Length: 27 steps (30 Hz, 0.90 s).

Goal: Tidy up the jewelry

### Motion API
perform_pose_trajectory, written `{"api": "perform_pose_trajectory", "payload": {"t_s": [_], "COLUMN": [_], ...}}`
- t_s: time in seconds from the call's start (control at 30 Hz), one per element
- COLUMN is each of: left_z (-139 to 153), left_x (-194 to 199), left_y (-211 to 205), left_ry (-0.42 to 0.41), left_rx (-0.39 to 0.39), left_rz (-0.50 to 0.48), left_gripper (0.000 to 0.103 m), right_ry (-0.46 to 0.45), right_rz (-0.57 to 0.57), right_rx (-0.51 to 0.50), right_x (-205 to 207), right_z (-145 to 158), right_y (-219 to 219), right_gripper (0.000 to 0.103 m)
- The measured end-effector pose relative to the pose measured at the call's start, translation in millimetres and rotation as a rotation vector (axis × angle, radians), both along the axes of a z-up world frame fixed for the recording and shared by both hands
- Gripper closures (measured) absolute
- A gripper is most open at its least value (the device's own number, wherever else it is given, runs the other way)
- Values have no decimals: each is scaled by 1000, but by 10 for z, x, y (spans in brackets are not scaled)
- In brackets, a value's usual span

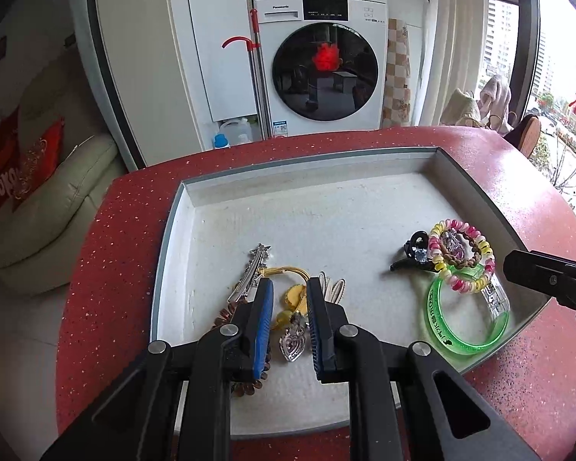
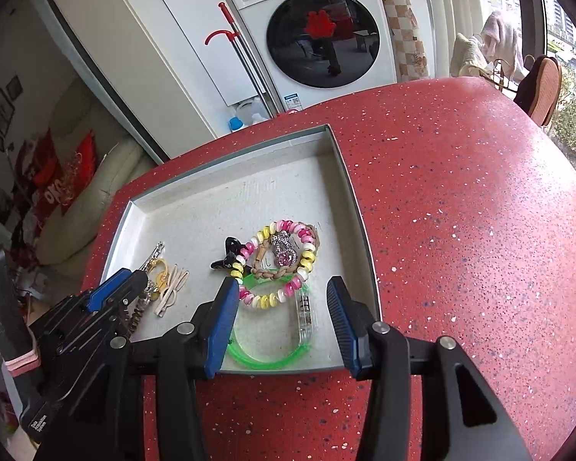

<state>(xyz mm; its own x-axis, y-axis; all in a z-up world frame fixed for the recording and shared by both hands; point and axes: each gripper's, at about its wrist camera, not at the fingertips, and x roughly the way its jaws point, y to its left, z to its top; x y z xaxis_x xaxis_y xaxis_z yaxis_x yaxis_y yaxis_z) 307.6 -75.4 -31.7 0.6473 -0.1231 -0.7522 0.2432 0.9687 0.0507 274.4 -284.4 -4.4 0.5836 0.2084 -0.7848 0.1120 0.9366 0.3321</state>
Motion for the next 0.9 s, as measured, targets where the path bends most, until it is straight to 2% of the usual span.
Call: {"api": "perform_pose_trajectory", "payload": {"t_s": [0.6,0.63,0.67,0.7,0.77,0.9], "left_z": [70,72,77,92,160,230], "left_x": [-119,-122,-130,-145,-215,-278], "left_y": [111,127,145,165,191,264], "left_ry": [19,22,24,14,-22,-8], "left_rx": [0,-1,0,3,14,6], "left_rz": [11,13,20,33,40,35], "left_gripper": [67,54,9,0,0,0], "right_ry": [8,10,14,20,24,37], "right_rz": [32,33,34,36,44,62], "right_rx": [-22,-24,-27,-34,-41,-79], "right_x": [-100,-98,-96,-93,-97,-120], "right_z": [76,78,82,83,91,105], "right_y": [84,84,88,95,109,174], "right_gripper": [51,51,51,51,51,51]}}
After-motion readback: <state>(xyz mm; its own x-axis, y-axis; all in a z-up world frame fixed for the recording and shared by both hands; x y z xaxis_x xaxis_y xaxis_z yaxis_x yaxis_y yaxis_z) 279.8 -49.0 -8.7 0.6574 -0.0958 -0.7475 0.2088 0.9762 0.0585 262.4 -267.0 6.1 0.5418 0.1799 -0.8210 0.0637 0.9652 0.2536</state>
